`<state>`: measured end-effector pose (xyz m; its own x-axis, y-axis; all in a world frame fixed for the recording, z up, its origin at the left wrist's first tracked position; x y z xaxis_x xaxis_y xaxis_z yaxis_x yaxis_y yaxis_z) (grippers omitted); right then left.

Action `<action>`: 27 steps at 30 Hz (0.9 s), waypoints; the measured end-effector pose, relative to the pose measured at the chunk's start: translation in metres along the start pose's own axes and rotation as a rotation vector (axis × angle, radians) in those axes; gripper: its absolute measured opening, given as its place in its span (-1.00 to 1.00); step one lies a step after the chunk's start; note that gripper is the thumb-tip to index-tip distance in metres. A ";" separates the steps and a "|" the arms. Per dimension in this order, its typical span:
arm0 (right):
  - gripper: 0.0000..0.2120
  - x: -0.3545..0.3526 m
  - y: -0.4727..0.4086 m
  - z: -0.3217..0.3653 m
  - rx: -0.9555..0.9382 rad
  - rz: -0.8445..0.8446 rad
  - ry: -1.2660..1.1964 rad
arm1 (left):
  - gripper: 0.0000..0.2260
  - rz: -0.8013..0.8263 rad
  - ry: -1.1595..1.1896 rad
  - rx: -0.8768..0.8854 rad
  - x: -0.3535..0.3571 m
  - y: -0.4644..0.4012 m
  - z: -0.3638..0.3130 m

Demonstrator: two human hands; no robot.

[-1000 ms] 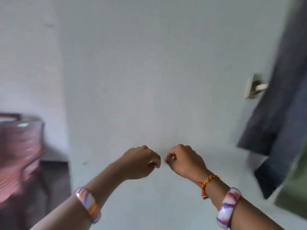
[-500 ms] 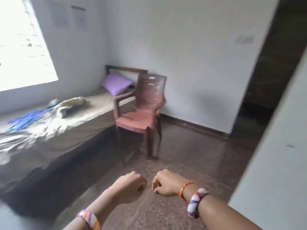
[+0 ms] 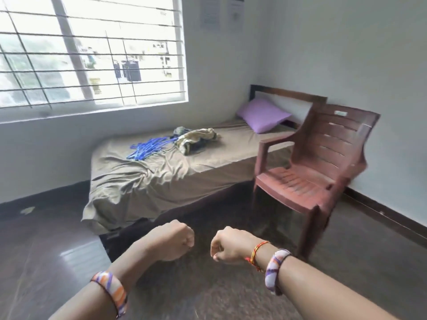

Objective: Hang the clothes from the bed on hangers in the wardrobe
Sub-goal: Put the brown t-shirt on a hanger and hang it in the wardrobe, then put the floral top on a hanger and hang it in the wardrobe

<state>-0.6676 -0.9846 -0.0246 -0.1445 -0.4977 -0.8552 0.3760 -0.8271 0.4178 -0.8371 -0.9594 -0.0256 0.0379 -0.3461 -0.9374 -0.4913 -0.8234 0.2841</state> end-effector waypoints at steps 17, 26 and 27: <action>-0.80 -0.205 -0.365 -0.060 -0.193 0.056 0.047 | -0.82 0.046 0.059 -0.206 -0.140 -0.301 0.238; -0.78 -0.301 -0.541 -0.132 -0.105 0.027 -0.008 | -0.76 0.150 0.123 -0.128 -0.204 -0.492 0.328; -0.78 -0.303 -0.556 -0.139 -0.090 0.054 -0.010 | -0.77 0.168 0.147 -0.127 -0.207 -0.508 0.334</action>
<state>-0.7053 -0.3373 -0.0401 -0.1308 -0.5434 -0.8292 0.4639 -0.7727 0.4333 -0.8857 -0.3191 -0.0432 0.0951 -0.5367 -0.8384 -0.3883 -0.7955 0.4652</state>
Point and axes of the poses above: each hand's wrist, its own y-axis away from the middle knuckle, its own x-axis out of the palm, z = x × y, the point moved 2 cm from there along -y, towards the middle knuckle, and after that the axes turned 6 degrees about z, right-handed, at the moved point
